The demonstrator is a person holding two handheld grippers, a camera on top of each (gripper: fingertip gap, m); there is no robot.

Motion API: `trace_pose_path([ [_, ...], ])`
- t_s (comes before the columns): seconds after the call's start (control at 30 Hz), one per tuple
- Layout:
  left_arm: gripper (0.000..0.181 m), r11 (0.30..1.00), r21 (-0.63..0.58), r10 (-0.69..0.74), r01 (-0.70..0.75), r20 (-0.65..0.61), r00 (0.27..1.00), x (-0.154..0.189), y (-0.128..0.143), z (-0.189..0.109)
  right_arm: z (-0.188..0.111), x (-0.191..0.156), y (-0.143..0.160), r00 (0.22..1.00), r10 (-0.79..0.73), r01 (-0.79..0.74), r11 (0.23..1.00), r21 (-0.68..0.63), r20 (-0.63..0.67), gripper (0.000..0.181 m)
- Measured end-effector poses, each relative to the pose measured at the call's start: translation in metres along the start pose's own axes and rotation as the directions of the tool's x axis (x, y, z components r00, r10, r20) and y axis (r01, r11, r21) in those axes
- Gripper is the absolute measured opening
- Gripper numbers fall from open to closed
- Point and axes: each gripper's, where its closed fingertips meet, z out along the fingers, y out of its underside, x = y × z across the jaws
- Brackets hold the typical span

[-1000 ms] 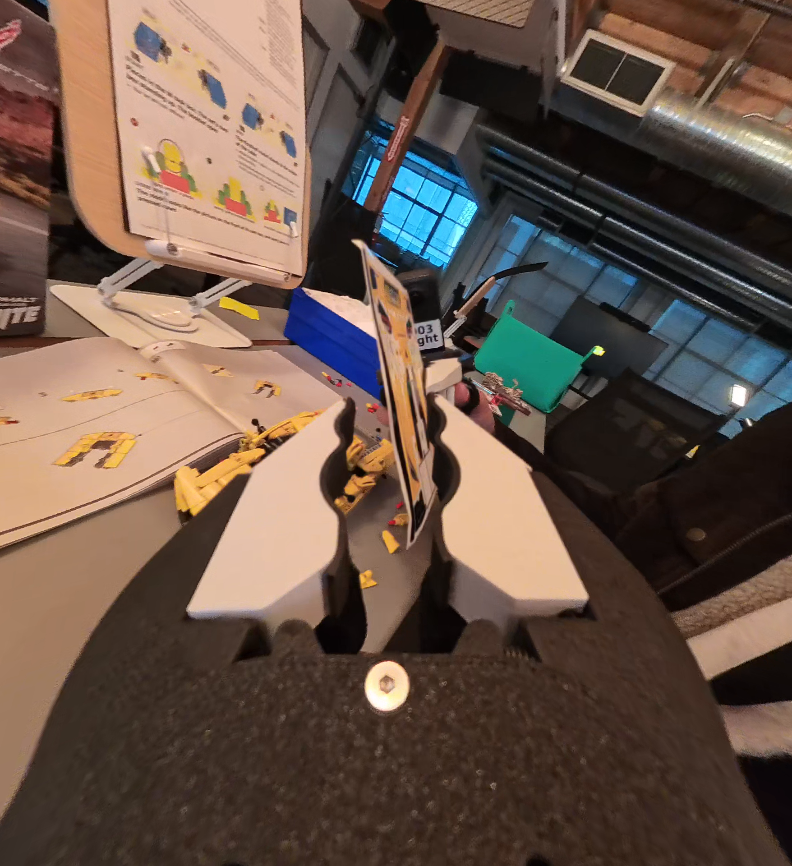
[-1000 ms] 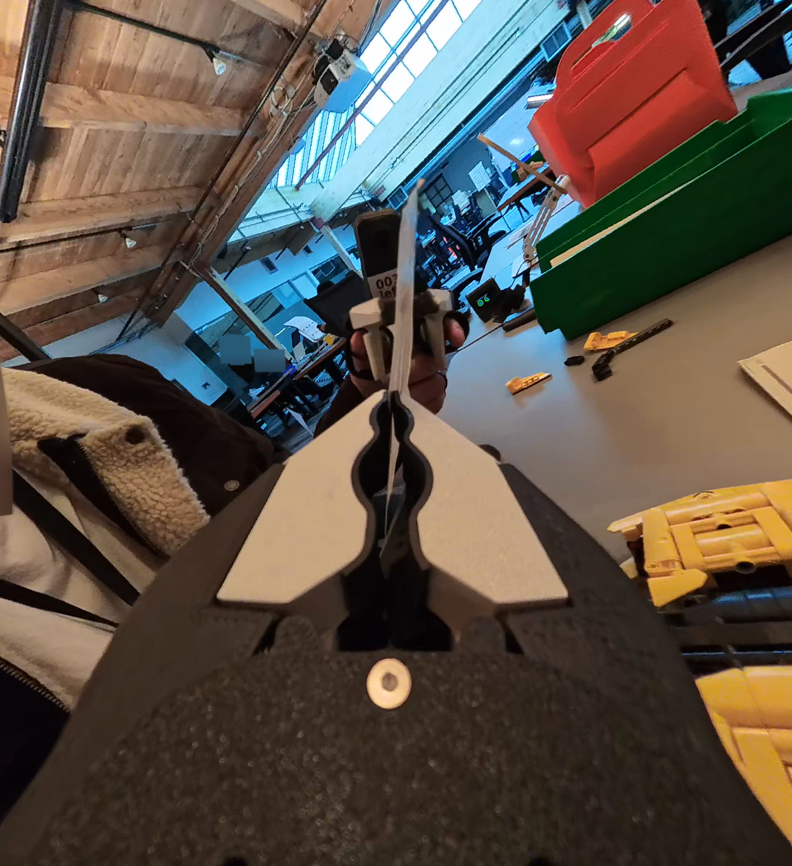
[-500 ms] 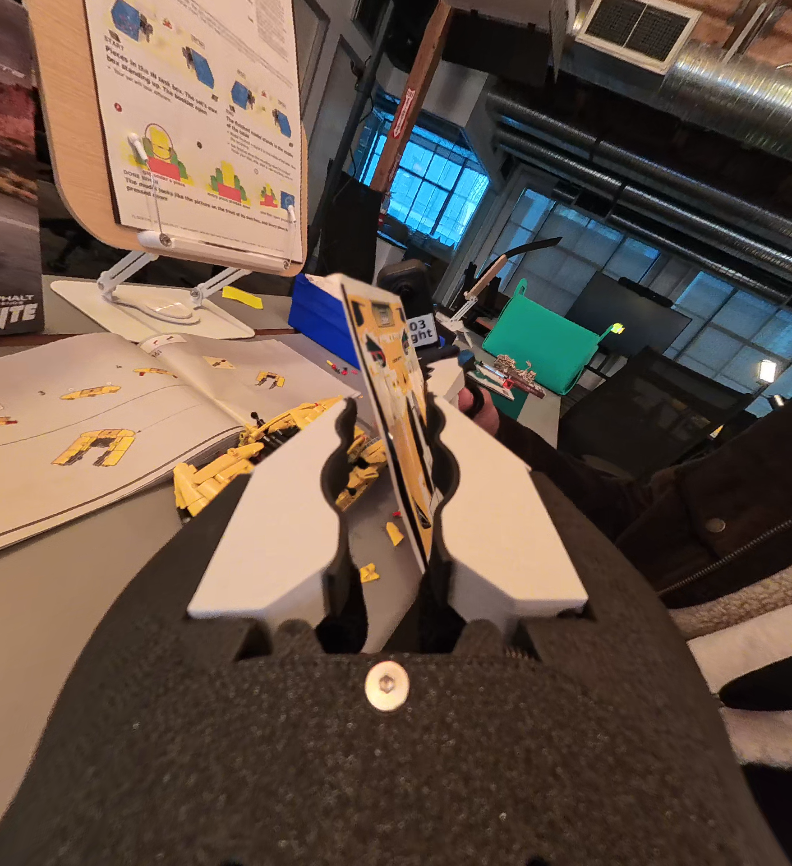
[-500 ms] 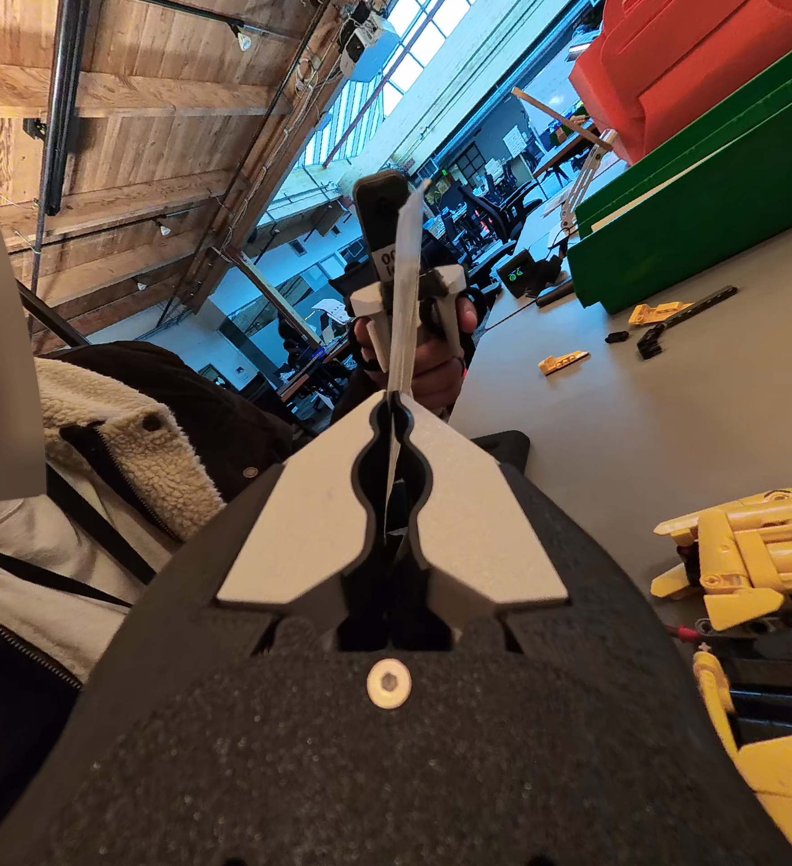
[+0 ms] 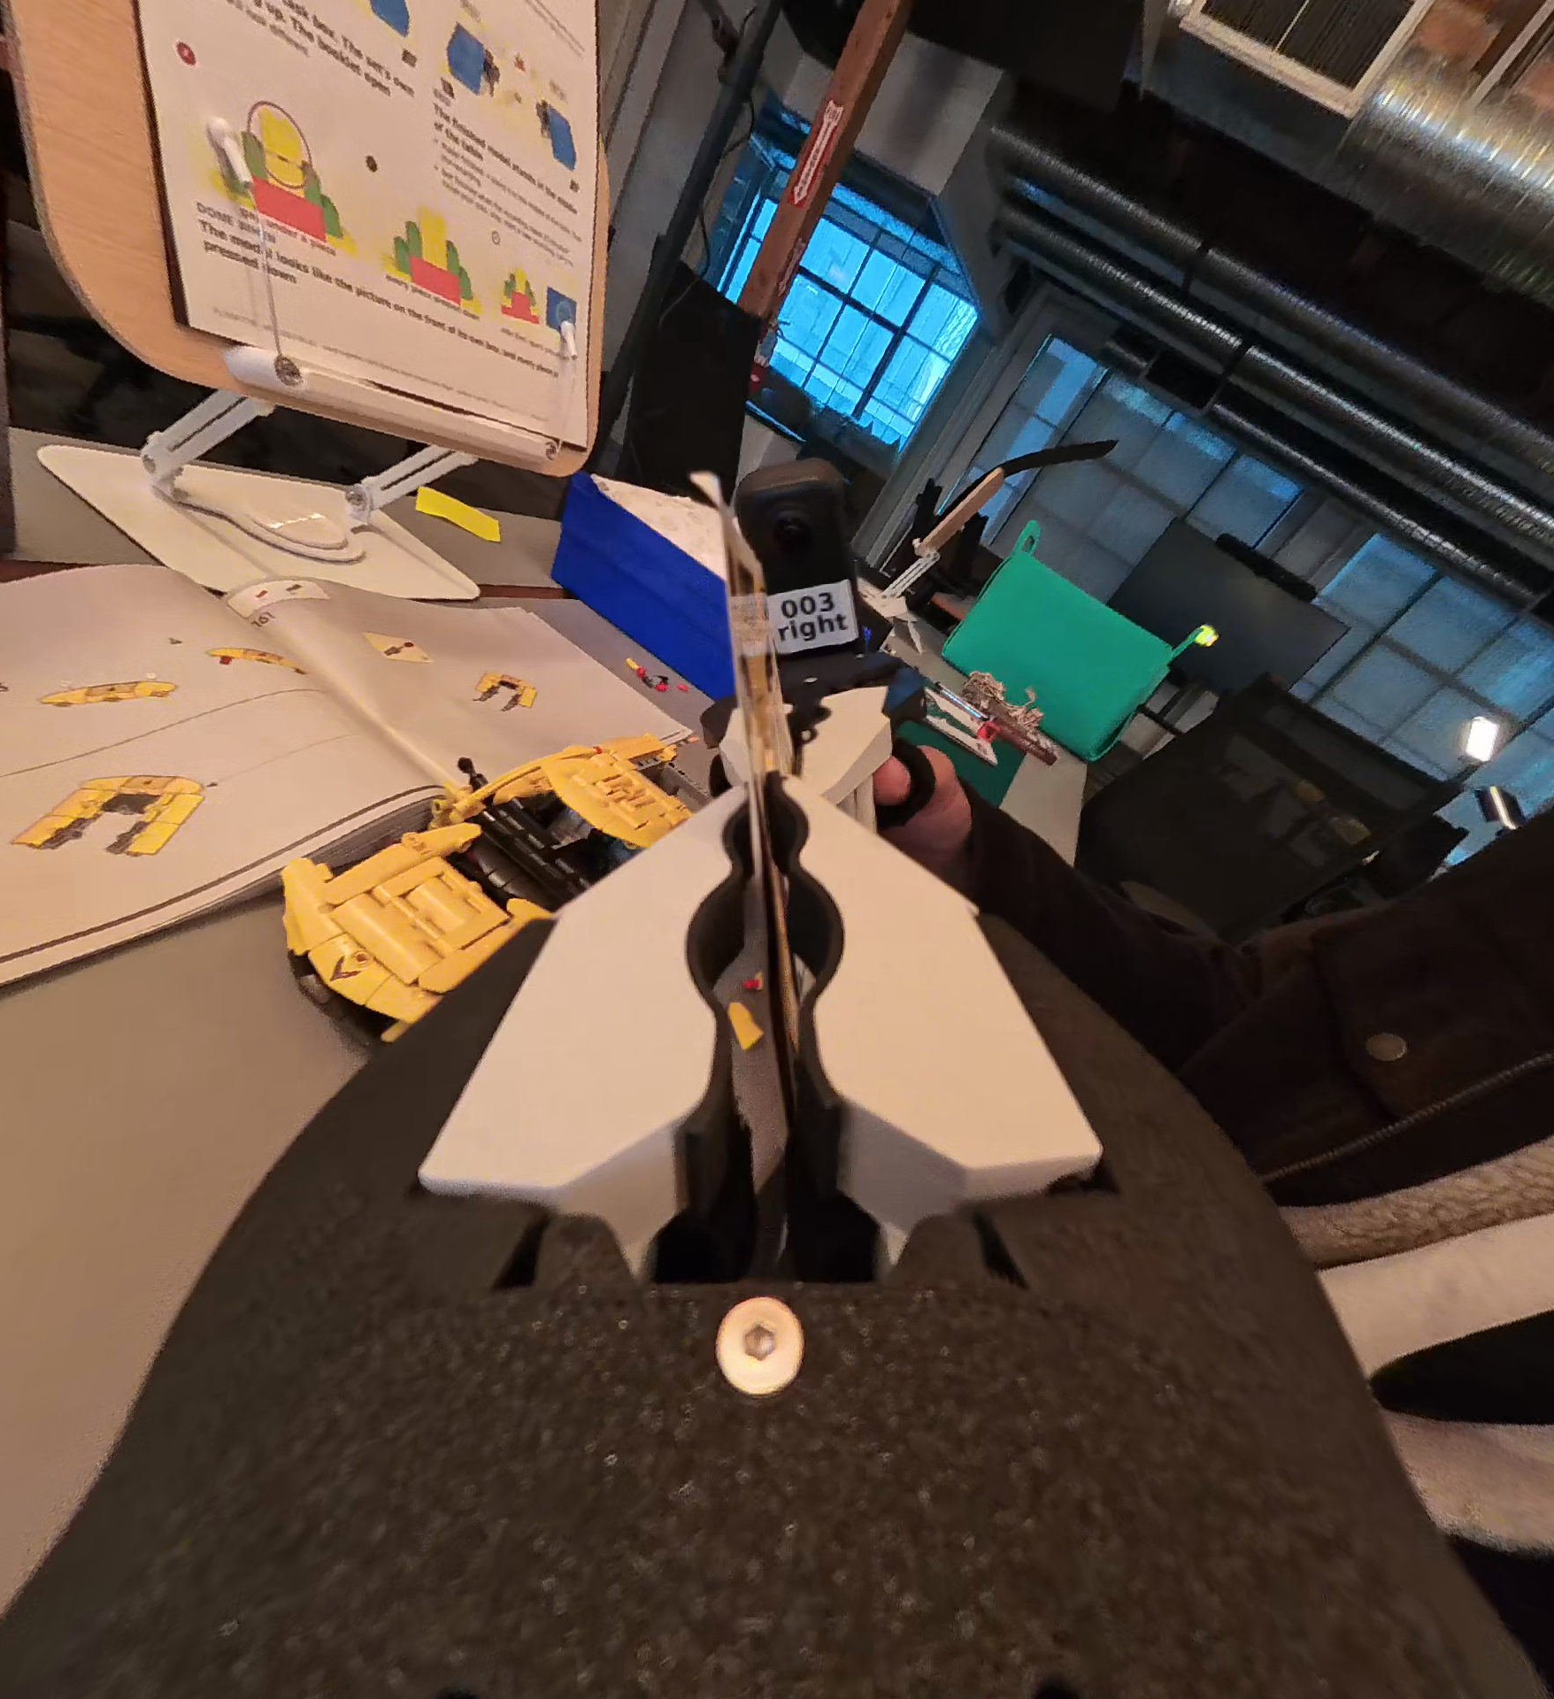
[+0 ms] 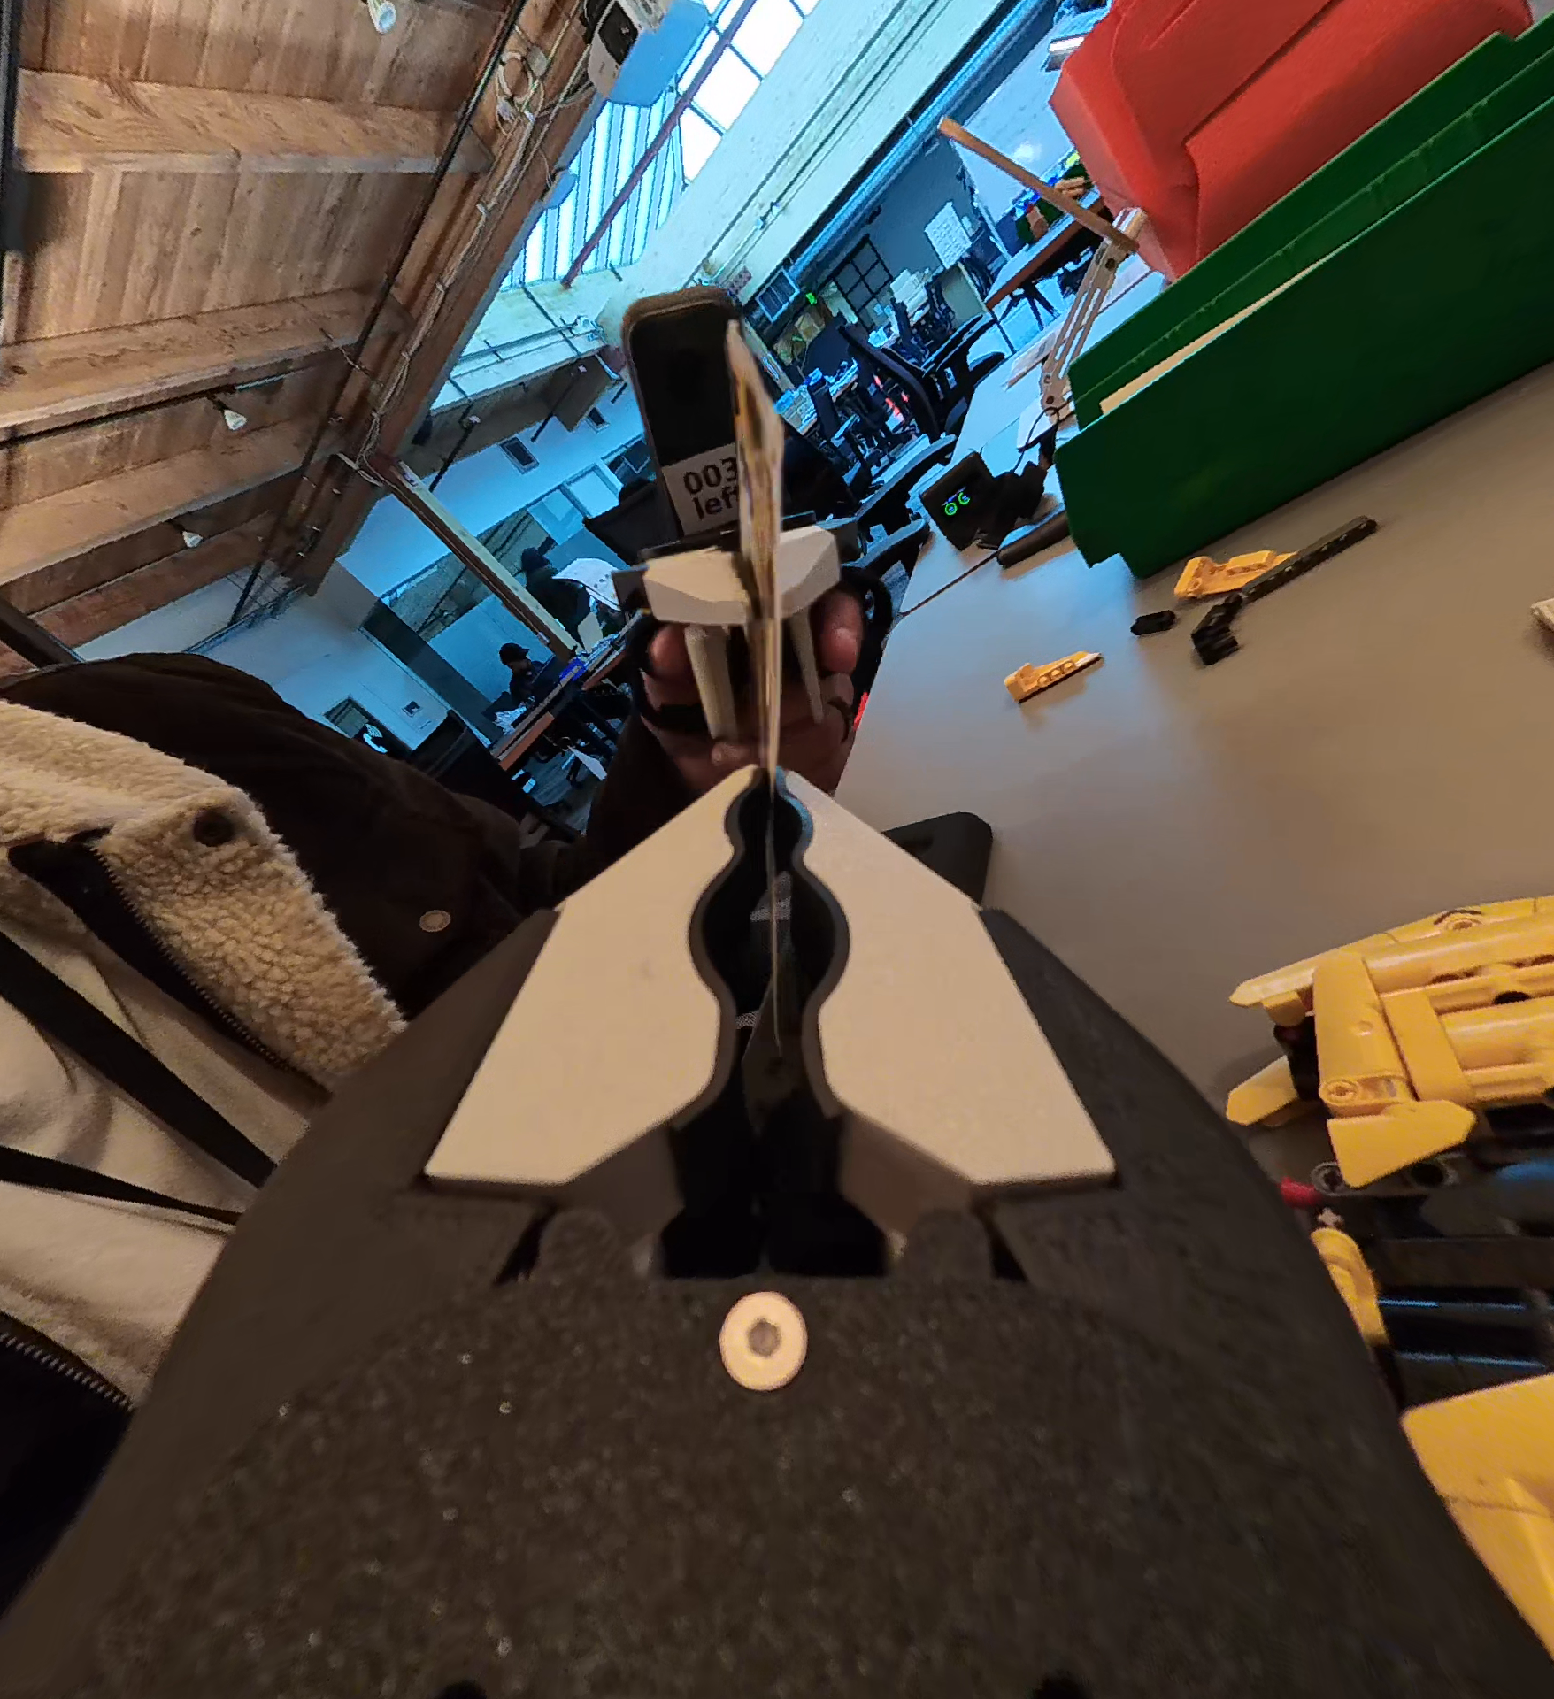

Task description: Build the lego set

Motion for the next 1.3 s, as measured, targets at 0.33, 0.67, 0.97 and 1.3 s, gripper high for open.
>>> trace_pose_path([
  [0.33, 0.0, 0.998, 0.023, -0.054, 0.052, 0.061, 0.997, -0.017, -0.001, -0.006, -0.031, 0.015, -0.045, 0.75, -0.454, 0.507, 0.862, -0.022, -0.481, 0.044],
  [0.67, 0.0, 0.997, 0.012, -0.071, 0.075, -0.202, 0.977, 0.025, 0.008, 0.011, 0.033, -0.022, -0.006, 0.684, -0.653, 0.639, 0.751, -0.166, -0.324, 0.069],
  [0.97, 0.0, 0.998, 0.057, 0.034, -0.013, -0.382, 0.923, 0.06, 0.007, 0.006, 0.033, -0.06, 0.003, 0.932, -0.363, 0.363, 0.931, -0.026, 0.001, 0.039],
  [1.3, 0.0, 0.991, 0.054, 0.135, -0.124, -0.385, 0.913, 0.073, 0.009, 0.002, 0.026, -0.065, -0.002, 0.956, -0.286, 0.285, 0.958, 0.018, 0.064, 0.018],
])
